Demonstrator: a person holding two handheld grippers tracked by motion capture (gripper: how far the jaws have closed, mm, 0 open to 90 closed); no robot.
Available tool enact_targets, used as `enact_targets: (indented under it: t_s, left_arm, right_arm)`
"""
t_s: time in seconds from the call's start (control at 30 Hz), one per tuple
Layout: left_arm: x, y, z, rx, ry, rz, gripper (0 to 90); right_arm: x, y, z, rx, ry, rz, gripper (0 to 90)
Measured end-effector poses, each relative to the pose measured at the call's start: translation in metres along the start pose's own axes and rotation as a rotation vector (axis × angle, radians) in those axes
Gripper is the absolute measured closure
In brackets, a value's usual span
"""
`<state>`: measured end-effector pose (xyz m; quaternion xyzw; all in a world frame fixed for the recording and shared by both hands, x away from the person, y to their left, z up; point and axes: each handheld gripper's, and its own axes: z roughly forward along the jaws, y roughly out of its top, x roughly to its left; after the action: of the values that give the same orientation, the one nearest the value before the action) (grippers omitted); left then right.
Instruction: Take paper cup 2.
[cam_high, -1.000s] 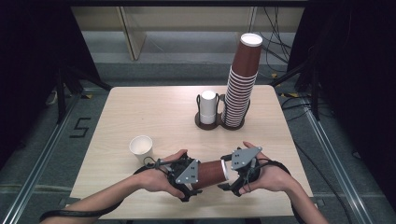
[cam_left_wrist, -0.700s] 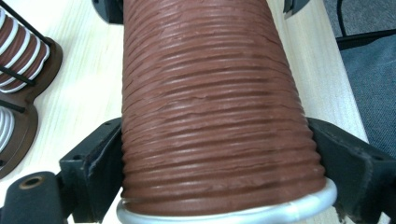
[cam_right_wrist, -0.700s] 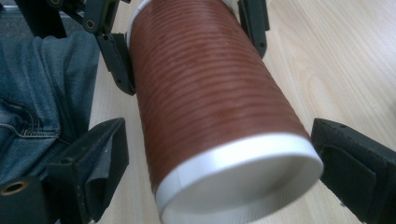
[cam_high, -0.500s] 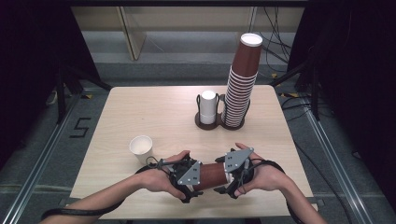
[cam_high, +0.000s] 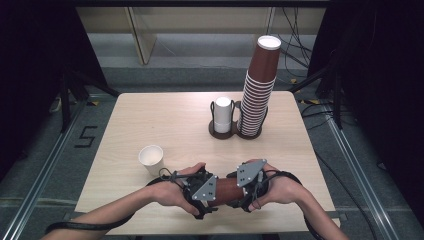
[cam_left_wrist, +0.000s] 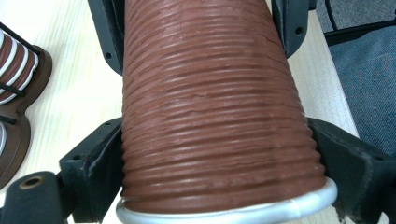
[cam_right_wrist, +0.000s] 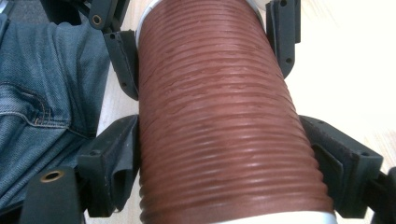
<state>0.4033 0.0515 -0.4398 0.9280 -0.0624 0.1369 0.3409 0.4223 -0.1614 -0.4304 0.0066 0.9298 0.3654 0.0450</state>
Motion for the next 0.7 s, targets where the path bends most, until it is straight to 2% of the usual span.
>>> enact_targets:
  t_s: [0.07,0.23,0.3,0.4,0.43,0.47,0.7]
  left_arm:
    - [-0.0017,0.0002,0.0014,-0.015,0.005,-0.013,11.2]
    - [-0.0014,0.0014,0.0004,0.002,-0.003,0.010,11.2]
    - [-0.0024,0.0024,0.0009,-0.014,0.001,-0.005,11.2]
    - [-0.0023,0.0029,0.0006,-0.015,0.000,-0.007,11.3]
    - [-0.0022,0.0032,0.0006,-0.015,-0.001,-0.006,11.4]
    - [-0.0009,0.0038,-0.0004,0.003,-0.007,0.015,11.4]
    - [-0.0007,0.0042,0.0007,-0.004,-0.002,0.011,11.2]
  right_arm:
    - [0.0002,-0.0002,0.0002,0.006,0.001,0.000,19.0]
    - [0.0006,-0.0009,0.0001,0.011,0.012,-0.007,20.1]
    - [-0.0003,-0.0010,-0.0006,0.008,0.010,-0.031,20.5]
    - [0.0001,-0.0015,-0.0006,0.005,0.026,-0.018,20.8]
    - [0.0009,-0.0017,-0.0012,0.011,0.026,-0.006,21.0]
    - [0.0000,-0.0018,-0.0015,0.008,0.019,-0.015,21.2]
    - [-0.0018,-0.0021,-0.0022,0.006,0.013,-0.040,21.6]
